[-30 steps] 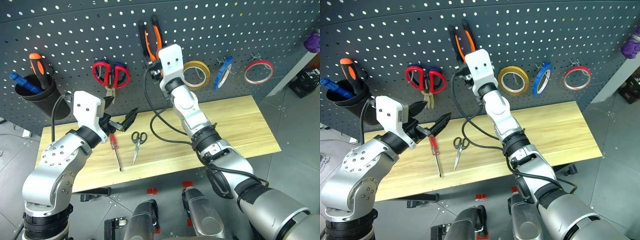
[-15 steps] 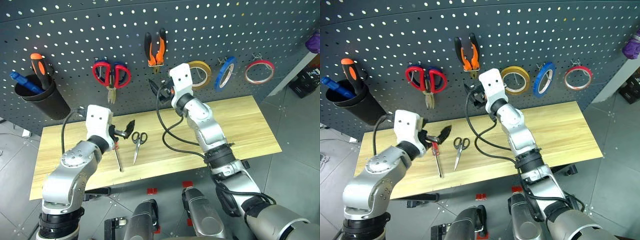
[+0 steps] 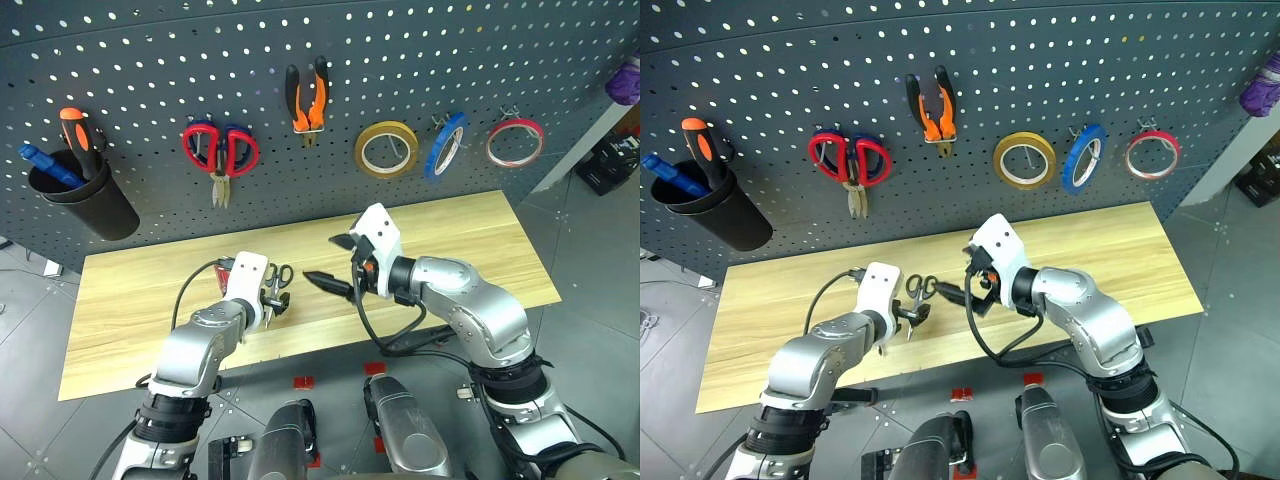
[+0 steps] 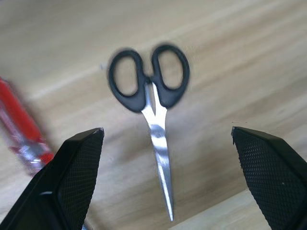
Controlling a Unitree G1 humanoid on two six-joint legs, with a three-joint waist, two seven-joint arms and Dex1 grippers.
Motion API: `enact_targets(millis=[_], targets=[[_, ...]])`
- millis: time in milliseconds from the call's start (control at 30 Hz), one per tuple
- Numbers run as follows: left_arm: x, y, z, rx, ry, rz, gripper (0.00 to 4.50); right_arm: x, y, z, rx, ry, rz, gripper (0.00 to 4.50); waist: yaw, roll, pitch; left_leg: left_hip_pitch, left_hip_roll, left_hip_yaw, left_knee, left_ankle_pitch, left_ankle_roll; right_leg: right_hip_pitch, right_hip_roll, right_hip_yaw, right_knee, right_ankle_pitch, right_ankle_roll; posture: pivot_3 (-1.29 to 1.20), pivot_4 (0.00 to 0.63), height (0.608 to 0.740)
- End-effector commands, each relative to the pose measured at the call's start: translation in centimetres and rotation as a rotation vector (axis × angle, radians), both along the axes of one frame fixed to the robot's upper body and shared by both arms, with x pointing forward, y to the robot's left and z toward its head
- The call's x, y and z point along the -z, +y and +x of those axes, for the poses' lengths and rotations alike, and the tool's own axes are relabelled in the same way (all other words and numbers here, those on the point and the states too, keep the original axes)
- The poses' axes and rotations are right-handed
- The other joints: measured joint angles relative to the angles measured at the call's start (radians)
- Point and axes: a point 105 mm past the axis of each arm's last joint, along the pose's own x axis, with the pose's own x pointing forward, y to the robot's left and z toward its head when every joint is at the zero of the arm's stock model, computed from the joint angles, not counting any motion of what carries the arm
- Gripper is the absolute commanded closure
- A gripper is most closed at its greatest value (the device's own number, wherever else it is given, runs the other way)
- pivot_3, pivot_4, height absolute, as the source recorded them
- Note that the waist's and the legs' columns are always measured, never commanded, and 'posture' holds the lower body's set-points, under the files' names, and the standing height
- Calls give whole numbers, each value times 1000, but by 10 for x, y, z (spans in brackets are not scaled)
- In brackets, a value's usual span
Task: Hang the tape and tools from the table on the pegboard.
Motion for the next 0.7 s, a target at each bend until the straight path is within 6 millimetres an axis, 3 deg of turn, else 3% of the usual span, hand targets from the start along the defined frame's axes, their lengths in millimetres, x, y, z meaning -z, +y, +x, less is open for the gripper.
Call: enact_targets(millis=[33,367,467,700], targets=[[8,4,5,-31,17,6,0,-7,4,-14,-77,-7,7,46,0,0,0,0,0,0,0,0,0,0,0,0,0,0,0,-288,310,740],[46,3,8,-111,152,-58,0,3,-3,-21,-153,3,-112,46,1,-1,0,1,0,-1,0,0,0,3,0,-1,-3,0,1,-313,310,740],[52,2,7,-104,171,-60,570,4,-7,-16,-134,4,-131,0,1,-1,0,2,0,-1,0,0,0,4,0,-1,-3,0,1,-317,309,740],[57,4,5,-95,189,-62,2696,2,-15,-6,-87,38,-126,0,1,-1,-1,4,0,-2,0,0,0,9,-1,-3,-5,0,1,-325,298,740]])
